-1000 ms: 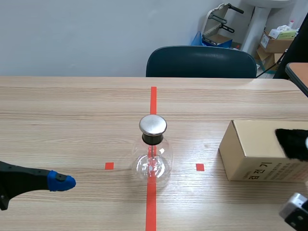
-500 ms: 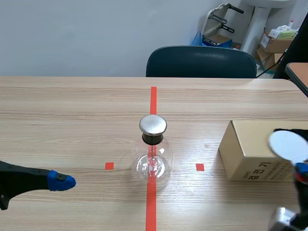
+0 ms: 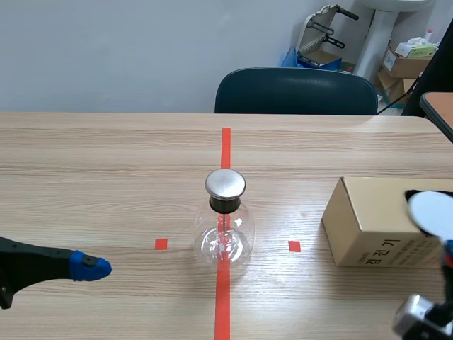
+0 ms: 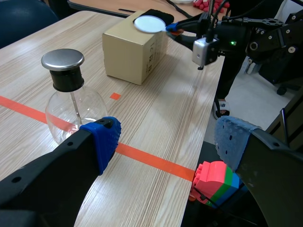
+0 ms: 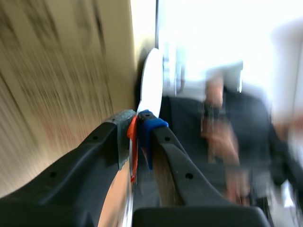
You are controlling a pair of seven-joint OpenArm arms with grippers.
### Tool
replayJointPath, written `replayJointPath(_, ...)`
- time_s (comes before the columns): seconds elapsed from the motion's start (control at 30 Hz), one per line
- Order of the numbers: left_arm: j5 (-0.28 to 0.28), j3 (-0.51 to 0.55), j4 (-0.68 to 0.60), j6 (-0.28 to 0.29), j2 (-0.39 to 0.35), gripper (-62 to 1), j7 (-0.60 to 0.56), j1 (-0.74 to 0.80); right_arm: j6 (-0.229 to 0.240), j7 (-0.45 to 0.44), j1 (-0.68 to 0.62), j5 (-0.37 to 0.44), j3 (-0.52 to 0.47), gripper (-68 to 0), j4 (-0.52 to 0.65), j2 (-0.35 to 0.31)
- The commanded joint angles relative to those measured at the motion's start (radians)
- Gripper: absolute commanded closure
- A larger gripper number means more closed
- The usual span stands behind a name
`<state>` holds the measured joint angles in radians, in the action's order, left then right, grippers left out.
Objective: Do the electroscope experiment
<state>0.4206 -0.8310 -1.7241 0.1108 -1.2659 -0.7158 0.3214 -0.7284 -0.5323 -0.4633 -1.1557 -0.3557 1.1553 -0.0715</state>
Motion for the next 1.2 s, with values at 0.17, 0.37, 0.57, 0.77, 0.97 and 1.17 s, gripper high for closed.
replayJointPath(0.17,0.005,0.002,-0.024,0.003,0.003,-43.5,-0.02,0.002,-0.055,-0.155,-0.002,-0.004,-0.013,-0.9,0.016,-0.02)
replayJointPath(0.37,0.005,0.002,-0.024,0.003,0.003,-43.5,-0.02,0.002,-0.055,0.066,-0.005,0.008,-0.013,-0.9,0.016,-0.016)
replayJointPath(0.57,0.005,0.002,-0.024,0.003,0.003,-43.4,-0.019,0.002,-0.055,-0.058,-0.002,-0.004,-0.01,-0.9,0.016,-0.017)
replayJointPath(0.77,0.005,0.002,-0.024,0.003,0.003,-37.0,-0.018,0.002,-0.055,-0.02,-0.002,-0.004,-0.01,-0.9,0.016,-0.017)
replayJointPath(0.97,0.005,0.002,-0.024,0.003,0.012,-37.0,-0.006,-0.009,-0.055,-0.005,0.0,-0.004,-0.013,-0.9,0.016,-0.011)
replayJointPath(1.17,0.004,0.027,-0.024,-0.02,0.083,-34.6,0.055,-0.009,-0.055,-0.005,0.0,-0.011,-0.014,-1.0,0.016,-0.012)
